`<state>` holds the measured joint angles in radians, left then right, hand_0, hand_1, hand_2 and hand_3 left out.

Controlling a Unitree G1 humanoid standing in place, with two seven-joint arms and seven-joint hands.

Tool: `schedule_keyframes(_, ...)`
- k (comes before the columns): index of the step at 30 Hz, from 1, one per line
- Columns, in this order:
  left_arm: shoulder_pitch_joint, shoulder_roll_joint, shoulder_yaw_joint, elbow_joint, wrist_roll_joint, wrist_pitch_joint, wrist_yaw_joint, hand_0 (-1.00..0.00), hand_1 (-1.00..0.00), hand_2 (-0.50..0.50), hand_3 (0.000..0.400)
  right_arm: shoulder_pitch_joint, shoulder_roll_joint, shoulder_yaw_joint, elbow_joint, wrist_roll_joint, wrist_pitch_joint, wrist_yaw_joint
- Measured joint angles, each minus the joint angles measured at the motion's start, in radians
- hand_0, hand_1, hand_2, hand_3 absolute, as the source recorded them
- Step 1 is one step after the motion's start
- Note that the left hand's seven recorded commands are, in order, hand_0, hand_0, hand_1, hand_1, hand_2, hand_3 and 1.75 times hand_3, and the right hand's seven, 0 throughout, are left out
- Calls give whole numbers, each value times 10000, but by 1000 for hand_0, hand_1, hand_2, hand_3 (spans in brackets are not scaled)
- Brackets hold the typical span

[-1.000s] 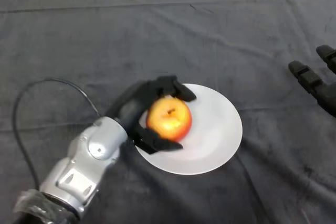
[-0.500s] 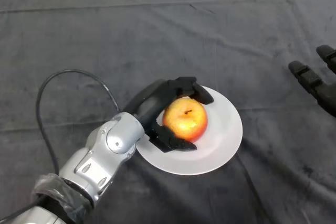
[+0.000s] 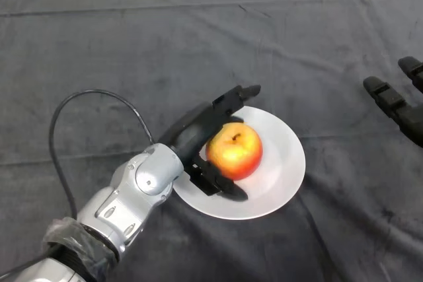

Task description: Move the apple to the plate

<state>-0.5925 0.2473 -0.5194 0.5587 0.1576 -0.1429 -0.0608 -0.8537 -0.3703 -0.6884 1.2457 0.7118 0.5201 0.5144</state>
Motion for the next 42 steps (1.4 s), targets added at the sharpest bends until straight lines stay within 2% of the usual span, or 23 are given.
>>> schedule_keyframes(8,-70,81,-157,-3,-221,155,-17,0,0,0,0,0,0,0,0,0,0,0)
schedule_keyframes(14,-134,503,-22,-171,-418,359,-113,0,0,0,0,0,0,0,0,0,0,0)
schedule_keyframes(22,-131,1183,1239,-1094,-768,443,-156,0,0,0,0,0,-2,0,0,1,0,0)
schedule_keyframes(30,-73,1738,2351,-1182,-1035,350,121,0,0,0,0,0,-1,0,0,1,0,0)
schedule_keyframes(34,242,2064,3056,-1597,-1160,163,221,0,0,0,0,0,-3,0,-2,1,0,0)
schedule_keyframes(42,890,3051,4546,-1620,-1444,-207,528,0,0,0,0,0,-2,0,-4,2,0,-2)
